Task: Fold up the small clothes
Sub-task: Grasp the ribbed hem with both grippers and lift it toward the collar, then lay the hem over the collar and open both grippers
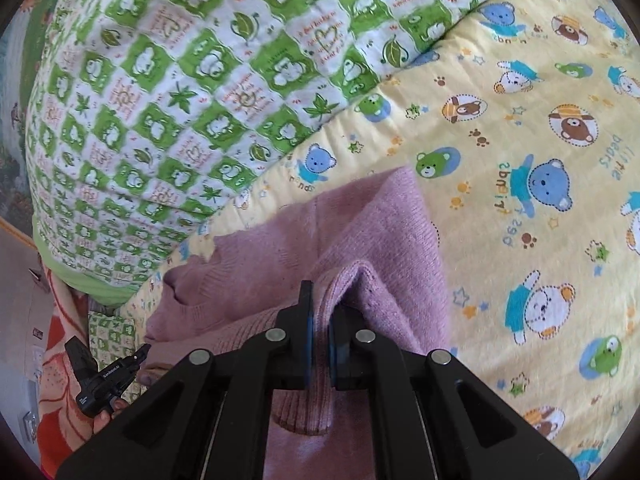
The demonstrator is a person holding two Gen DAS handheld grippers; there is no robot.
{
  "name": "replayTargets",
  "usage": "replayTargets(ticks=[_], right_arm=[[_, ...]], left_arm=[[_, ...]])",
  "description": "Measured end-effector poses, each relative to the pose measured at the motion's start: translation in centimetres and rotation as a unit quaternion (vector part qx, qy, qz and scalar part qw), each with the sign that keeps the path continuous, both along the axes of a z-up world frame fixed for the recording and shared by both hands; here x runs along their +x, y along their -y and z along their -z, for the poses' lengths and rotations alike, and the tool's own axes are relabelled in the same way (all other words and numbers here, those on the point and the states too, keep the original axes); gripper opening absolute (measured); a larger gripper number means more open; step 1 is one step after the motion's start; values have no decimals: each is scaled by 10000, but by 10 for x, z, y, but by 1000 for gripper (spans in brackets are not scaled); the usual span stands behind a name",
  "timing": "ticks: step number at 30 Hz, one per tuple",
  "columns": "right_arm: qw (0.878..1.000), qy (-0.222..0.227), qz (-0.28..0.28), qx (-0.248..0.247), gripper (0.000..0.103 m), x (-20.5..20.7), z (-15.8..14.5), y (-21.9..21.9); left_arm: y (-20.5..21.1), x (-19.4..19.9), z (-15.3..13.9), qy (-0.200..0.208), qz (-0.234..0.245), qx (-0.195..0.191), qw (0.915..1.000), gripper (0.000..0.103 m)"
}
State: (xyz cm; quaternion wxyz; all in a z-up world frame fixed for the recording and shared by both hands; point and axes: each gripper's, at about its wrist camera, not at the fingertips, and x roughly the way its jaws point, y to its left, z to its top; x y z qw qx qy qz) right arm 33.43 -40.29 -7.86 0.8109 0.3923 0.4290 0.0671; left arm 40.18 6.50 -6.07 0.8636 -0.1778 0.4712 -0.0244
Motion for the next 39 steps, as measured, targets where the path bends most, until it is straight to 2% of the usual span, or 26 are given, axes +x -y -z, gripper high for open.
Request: replayTargets(ticks=[8,9,10,11,12,13,15,17,20,22,24,28,32,34,35,37,39], right_arm=[[9996,-52,53,273,12,-1,-3,7],[9996,-34,68,280,14,-2,-5,6],[9995,-6,96,301,16,-4,-8,7],[9994,27,149,312,22,-6,-12,9],[9993,71,246,272,33,-10,-16,11],[9990,142,350,234,37,-14,-20,14],[9984,280,470,161,41,-21,-30,19],[9983,377,434,117,41,-27,-40,20],[9978,642,27,-187,41,-39,-58,5],[9937,862,-496,-517,41,-48,-70,-18],[9855,982,-1157,-758,41,-56,-74,-49],[9574,962,-2487,-1106,40,-62,-61,-112],[9378,697,-3231,-1064,40,-51,-34,-141],[9343,524,-3334,-1146,40,-34,-19,-145],[9356,486,-3261,-1262,40,-27,-15,-143],[9471,439,-2818,-1472,40,-5,-9,-128],[9624,407,-2144,-1616,34,16,-6,-101]], left_arm=[[-9,-6,-13,15,42,-288,9996,15],[-9,-9,-17,52,62,-270,9996,21],[-9,-13,-22,112,58,-184,9998,34],[-9,-17,-27,189,30,-38,9998,42],[-9,-21,-31,261,14,48,9996,54],[-12,-25,-36,325,-13,120,9994,57],[-16,-34,-45,383,-73,259,9989,56],[-16,-47,-56,551,4,178,9983,56],[11,-72,-69,728,610,259,9951,56],[37,-85,-68,711,1097,307,9909,56],[65,-94,-59,604,1638,186,9845,56],[116,-97,-34,352,2372,307,9703,55],[138,-74,0,-141,2611,402,9644,54],[142,-56,12,-286,2599,619,9632,47],[140,-47,13,-261,2543,713,9641,47],[131,-28,11,-168,2336,801,9689,45],[117,-9,8,-95,2107,854,9738,36]])
